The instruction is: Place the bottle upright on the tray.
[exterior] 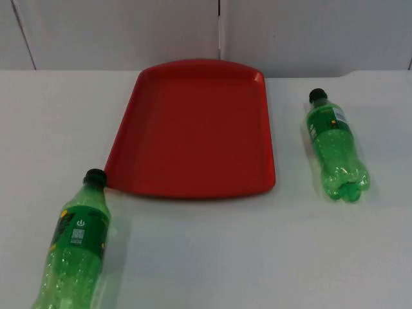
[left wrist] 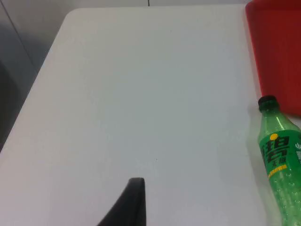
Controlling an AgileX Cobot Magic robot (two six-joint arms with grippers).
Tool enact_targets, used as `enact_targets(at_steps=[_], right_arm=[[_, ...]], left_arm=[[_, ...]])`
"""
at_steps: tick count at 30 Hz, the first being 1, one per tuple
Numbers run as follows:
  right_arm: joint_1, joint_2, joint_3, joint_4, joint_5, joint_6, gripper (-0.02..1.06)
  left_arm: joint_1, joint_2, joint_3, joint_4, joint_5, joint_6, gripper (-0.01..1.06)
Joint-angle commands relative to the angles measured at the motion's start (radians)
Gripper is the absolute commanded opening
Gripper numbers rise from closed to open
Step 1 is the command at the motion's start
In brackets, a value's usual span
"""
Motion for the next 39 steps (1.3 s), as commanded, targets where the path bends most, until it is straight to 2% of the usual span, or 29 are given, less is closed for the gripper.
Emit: enact_targets(at_steps=[1, 9, 15, 39], right_arm=[[-0.004, -0.004, 0.006, -0.003, -0.004, 0.0, 1.05], [-0.004, -0.004, 0.006, -0.003, -0.004, 0.0, 1.05], [-0.004, -0.004, 0.006, -0.003, -0.004, 0.0, 1.05], [-0.004, -0.004, 0.006, -0.003, -0.004, 0.0, 1.05]], left_arm=[[0.001, -0.003, 0.004, -0.028, -0.01, 0.001, 1.05], [0.001, -0.003, -0.031, -0.054, 0.007, 0.001, 1.05], [0.001, 0.092, -0.117, -0.08, 0.025, 0.001, 1.05], [0.001, 0.672, -0.472, -0.103, 0.06, 0.064, 1.05]])
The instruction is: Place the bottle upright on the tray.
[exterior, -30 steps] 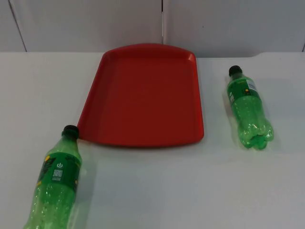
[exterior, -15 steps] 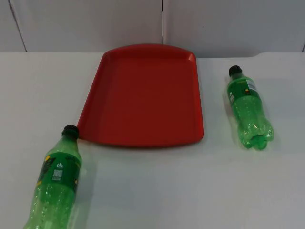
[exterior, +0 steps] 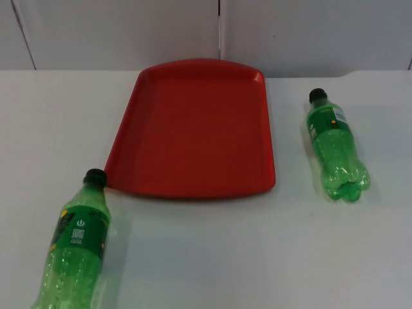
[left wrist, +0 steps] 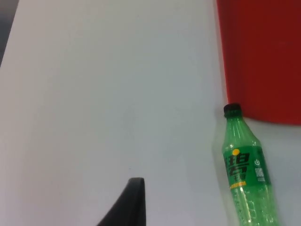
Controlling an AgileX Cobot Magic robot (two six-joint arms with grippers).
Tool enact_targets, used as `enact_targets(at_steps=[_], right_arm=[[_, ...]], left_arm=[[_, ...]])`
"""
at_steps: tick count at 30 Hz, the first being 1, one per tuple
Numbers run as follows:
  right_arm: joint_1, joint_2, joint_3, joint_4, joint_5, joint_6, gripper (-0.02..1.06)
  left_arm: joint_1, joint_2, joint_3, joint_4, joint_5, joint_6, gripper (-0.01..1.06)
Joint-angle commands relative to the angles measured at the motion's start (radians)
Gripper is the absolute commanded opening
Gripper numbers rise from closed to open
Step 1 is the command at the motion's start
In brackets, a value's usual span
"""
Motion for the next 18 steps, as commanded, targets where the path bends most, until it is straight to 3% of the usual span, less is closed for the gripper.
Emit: enact_targets(at_steps=[1, 7, 13, 18], right_arm=[[-0.004, -0.004, 0.006, -0.003, -0.004, 0.0, 1.05], [-0.004, -0.004, 0.006, -0.003, -0.004, 0.0, 1.05], [-0.004, -0.004, 0.006, -0.003, -0.004, 0.0, 1.05], [-0.004, -0.004, 0.006, -0.003, -0.004, 0.0, 1.05]], left_arm=[[0.001, 0.047, -0.032, -0.007, 0.013, 0.013, 1.05], [0.001, 0.19, -0.134, -0.022, 0.081, 0.059, 1.05], [0.001, 0.334, -0.217, -0.098, 0.081, 0.101, 1.05], [-0.032, 0.451, -0.258, -0.075, 0.081, 0.101, 1.05]])
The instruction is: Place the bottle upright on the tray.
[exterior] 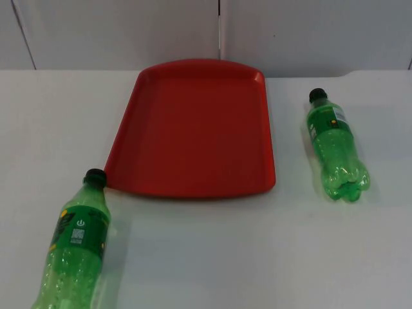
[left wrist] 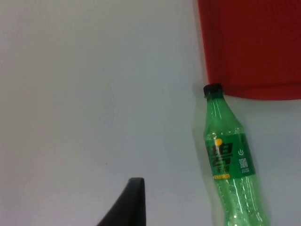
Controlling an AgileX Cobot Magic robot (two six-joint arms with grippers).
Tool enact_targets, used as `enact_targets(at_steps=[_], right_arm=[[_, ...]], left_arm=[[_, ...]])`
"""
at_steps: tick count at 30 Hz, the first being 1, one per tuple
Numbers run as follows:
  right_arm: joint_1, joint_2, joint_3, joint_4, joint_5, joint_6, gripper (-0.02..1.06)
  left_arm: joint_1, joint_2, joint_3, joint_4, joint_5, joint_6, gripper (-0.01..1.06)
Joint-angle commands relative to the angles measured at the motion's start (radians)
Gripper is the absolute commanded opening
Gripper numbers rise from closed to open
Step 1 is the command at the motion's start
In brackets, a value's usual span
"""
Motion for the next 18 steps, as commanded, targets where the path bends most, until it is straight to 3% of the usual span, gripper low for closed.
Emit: enact_targets(at_steps=[1, 10, 18], right_arm=[[-0.004, -0.004, 0.006, -0.003, -0.004, 0.0, 1.05], [-0.004, -0.004, 0.006, -0.003, -0.004, 0.0, 1.05], [-0.004, -0.004, 0.006, -0.003, -0.004, 0.0, 1.05]], left_arm=[[-0.042, 0.069, -0.023, 0.02, 0.002, -0.003, 1.05], [-0.199, 0.267, -0.023, 0.171, -0.001, -0.148, 1.05], [-0.308, 0.402, -0.019, 0.171, -0.097, -0.252, 1.05]])
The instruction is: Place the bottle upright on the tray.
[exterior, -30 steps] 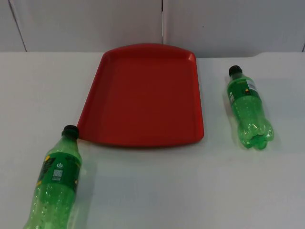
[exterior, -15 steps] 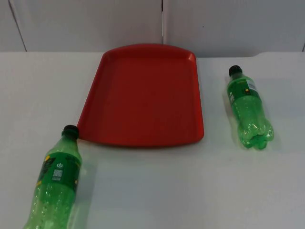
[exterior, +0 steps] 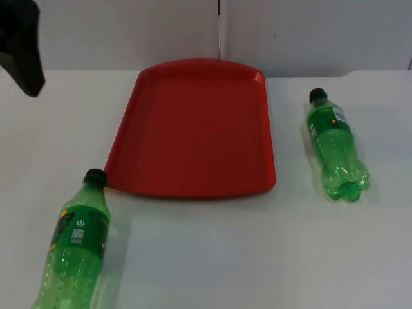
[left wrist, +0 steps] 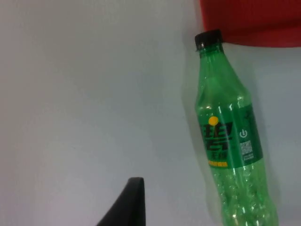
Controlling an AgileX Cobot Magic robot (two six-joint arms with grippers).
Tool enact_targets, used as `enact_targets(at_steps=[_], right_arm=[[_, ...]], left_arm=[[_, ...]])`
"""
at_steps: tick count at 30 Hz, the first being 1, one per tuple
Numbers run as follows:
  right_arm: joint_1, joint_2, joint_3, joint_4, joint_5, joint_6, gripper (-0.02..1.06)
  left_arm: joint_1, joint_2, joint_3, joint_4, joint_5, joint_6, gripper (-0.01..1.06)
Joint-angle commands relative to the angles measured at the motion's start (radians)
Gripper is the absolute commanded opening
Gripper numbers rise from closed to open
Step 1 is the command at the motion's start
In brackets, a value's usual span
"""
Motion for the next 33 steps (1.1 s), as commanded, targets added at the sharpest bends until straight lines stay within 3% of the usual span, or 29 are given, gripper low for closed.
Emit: enact_targets(at_steps=[1, 7, 16, 25, 30, 33], right_arm=[[-0.004, -0.004, 0.006, -0.003, -0.004, 0.0, 1.05], [-0.004, -0.004, 0.006, -0.003, -0.004, 0.0, 1.05], [-0.004, -0.004, 0.006, -0.001, -0.004, -0.001, 1.05], [-0.004, -0.004, 0.006, -0.001, -0.004, -0.001, 1.05], [-0.004, -0.004, 0.006, -0.001, -0.004, -0.001, 1.05], [-0.004, -0.004, 0.006, -0.001, -0.004, -0.001, 1.05]], left_arm=[[-0.029, 0.027, 0.005, 0.009, -0.031, -0.029, 1.05], [-0.048, 0.09, 0.087, 0.013, -0.167, -0.089, 1.05], [-0.046, 0.218, 0.09, 0.0, -0.158, -0.079, 1.05], [0.039, 0.308, 0.098, -0.143, -0.227, 0.024, 1.05], [0.039, 0.309, 0.145, -0.146, -0.296, 0.007, 1.05], [0.031, 0.309, 0.255, -0.143, -0.414, -0.004, 1.05]])
